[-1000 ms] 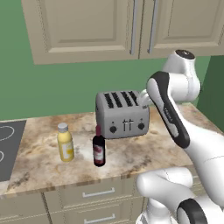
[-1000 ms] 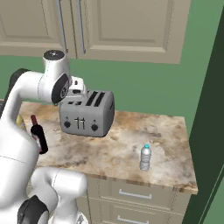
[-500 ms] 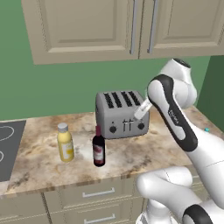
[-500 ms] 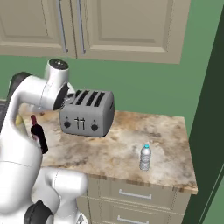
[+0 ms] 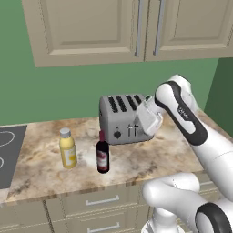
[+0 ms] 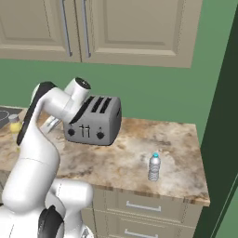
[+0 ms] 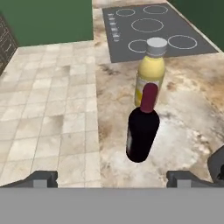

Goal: Place the drinks on the dining counter in a tight cluster.

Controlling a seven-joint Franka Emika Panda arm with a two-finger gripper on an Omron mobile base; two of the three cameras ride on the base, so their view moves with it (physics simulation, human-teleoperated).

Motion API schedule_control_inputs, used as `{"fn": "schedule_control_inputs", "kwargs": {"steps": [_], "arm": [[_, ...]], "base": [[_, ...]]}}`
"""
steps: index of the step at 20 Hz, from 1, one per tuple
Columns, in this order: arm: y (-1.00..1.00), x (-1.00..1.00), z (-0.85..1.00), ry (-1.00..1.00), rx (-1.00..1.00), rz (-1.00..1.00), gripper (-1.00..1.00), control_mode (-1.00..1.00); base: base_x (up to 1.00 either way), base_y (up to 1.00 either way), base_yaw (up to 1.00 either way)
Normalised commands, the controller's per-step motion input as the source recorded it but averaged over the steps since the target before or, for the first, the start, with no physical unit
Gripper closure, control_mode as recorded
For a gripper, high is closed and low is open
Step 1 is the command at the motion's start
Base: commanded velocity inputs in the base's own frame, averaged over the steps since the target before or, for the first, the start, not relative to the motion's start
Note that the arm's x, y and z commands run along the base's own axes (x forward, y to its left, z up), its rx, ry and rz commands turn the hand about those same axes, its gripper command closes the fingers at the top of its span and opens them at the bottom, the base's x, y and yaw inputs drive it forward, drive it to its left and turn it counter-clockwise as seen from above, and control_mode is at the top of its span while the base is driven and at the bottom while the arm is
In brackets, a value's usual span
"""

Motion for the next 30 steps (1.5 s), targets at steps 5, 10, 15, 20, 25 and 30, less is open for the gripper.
{"fn": "schedule_control_inputs", "kwargs": {"steps": [5,10,15,20,25,30], "arm": [[0.04,0.00,-0.41,-0.33,0.17,0.25,-1.00,-1.00],[0.08,0.00,-0.18,-0.02,0.04,0.07,-1.00,-1.00],[0.24,0.08,-0.45,0.01,0.04,0.05,-1.00,-1.00],[0.16,0.22,-0.34,0.00,0.18,0.00,-1.00,-1.00],[0.25,0.27,-0.08,0.00,0.13,0.00,-1.00,-1.00],[0.15,0.28,0.00,0.01,0.01,-0.01,-1.00,-1.00]], "base": [[0.00,0.00,0.00],[0.00,0.00,0.00],[0.00,0.00,0.00],[0.00,0.00,0.00],[0.00,0.00,0.00],[0.00,0.00,0.00]]}}
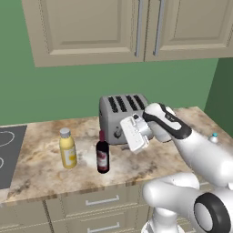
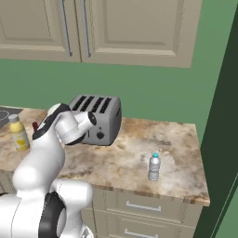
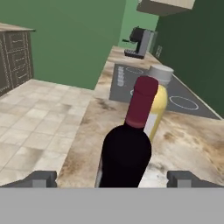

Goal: Place the drinks on the dining counter in a tight cluster.

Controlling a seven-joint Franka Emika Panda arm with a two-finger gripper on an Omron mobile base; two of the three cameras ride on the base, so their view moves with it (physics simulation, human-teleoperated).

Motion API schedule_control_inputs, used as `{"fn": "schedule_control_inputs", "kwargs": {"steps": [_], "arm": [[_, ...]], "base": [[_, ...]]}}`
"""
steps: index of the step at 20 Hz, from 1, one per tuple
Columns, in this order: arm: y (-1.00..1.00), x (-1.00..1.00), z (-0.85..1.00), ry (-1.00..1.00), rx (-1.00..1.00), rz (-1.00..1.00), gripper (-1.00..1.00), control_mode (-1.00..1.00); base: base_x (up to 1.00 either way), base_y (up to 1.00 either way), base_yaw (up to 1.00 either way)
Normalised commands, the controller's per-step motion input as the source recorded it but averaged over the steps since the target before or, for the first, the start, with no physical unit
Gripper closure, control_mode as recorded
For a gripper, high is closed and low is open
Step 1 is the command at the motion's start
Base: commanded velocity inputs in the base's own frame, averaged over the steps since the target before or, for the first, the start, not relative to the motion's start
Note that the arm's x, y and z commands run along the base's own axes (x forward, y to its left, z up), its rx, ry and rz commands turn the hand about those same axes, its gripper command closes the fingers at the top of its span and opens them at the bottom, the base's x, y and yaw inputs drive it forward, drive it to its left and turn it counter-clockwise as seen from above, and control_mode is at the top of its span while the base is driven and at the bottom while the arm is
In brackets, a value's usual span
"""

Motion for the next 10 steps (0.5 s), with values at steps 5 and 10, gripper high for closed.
{"fn": "schedule_control_inputs", "kwargs": {"steps": [5,10], "arm": [[0.02,0.16,0.00,0.08,0.00,0.00,-1.00,-1.00],[0.10,0.01,-0.02,0.09,0.00,0.00,-1.00,-1.00]], "base": [[0.00,0.00,0.00],[0.00,0.00,0.00]]}}
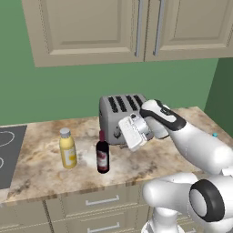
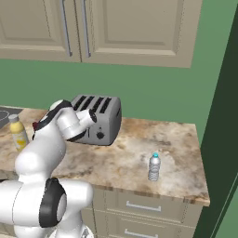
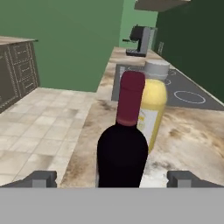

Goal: Place the drinks on the dining counter in a tight cluster.

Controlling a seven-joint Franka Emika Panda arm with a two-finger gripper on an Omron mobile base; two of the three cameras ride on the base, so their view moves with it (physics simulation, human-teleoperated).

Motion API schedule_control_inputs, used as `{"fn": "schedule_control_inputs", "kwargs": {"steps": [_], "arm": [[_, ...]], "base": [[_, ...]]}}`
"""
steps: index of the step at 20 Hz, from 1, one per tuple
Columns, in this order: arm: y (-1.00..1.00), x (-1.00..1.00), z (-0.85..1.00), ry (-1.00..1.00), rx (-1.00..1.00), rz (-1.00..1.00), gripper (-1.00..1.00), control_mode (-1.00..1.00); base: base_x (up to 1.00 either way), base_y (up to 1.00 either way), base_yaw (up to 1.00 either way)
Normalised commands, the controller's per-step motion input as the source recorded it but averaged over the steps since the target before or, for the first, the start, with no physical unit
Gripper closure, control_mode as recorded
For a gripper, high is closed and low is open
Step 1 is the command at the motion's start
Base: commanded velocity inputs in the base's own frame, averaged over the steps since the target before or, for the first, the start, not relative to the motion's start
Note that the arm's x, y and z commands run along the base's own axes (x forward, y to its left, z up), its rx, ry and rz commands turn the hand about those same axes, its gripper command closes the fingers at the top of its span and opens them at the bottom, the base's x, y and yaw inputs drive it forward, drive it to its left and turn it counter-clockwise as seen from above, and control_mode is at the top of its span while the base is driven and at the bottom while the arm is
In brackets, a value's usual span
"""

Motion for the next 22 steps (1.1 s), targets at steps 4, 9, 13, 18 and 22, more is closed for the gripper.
{"fn": "schedule_control_inputs", "kwargs": {"steps": [4,9,13,18,22], "arm": [[0.18,0.00,-0.12,0.12,0.00,0.00,-1.00,-1.00],[0.18,0.00,-0.21,0.05,0.00,0.00,-1.00,-1.00],[0.21,0.01,-0.21,0.04,0.00,0.00,-1.00,-1.00],[0.20,0.08,-0.07,0.04,0.00,0.00,-1.00,-1.00],[0.15,0.10,0.00,0.03,0.00,0.00,-1.00,-1.00]], "base": [[0.00,0.00,0.00],[0.00,0.00,0.00],[0.00,0.00,0.00],[0.00,0.00,0.00],[0.00,0.00,0.00]]}}
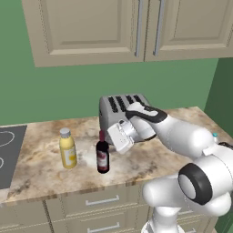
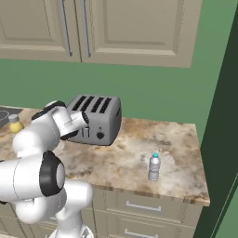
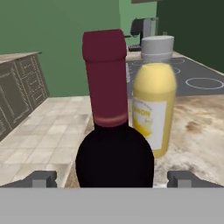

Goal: Place the drinks on the dining counter in a tight cluster.

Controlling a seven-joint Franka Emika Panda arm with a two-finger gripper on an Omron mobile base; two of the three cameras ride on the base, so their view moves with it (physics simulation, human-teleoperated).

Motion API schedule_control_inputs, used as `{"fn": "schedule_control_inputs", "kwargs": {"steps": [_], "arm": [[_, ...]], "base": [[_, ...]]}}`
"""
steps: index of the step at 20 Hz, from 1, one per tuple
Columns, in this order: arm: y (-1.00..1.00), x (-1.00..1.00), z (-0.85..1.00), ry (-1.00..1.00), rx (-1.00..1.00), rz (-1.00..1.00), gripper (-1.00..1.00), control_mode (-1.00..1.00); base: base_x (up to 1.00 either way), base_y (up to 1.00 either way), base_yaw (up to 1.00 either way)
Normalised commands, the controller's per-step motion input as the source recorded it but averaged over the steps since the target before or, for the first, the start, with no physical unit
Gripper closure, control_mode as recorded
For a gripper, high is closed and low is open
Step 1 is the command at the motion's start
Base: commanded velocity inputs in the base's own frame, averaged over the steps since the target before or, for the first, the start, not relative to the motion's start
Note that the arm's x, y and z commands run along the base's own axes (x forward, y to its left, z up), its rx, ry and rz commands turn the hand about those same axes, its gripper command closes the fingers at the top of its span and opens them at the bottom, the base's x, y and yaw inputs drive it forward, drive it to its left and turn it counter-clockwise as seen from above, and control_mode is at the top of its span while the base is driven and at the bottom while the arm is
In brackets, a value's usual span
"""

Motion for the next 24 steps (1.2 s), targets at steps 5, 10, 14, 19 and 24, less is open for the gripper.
{"fn": "schedule_control_inputs", "kwargs": {"steps": [5,10,14,19,24], "arm": [[0.07,0.07,0.00,0.02,0.00,0.00,-1.00,-1.00],[0.12,0.01,0.00,0.04,0.00,0.00,-1.00,-1.00],[0.11,0.00,-0.01,0.04,0.00,0.00,-1.00,-1.00],[0.00,0.00,0.00,0.00,0.00,0.00,-1.00,-1.00],[0.00,0.00,0.00,0.00,0.00,0.00,1.00,-1.00]], "base": [[0.00,0.00,0.00],[0.00,0.00,0.00],[0.00,0.00,0.00],[0.00,0.00,0.00],[0.00,0.00,0.00]]}}
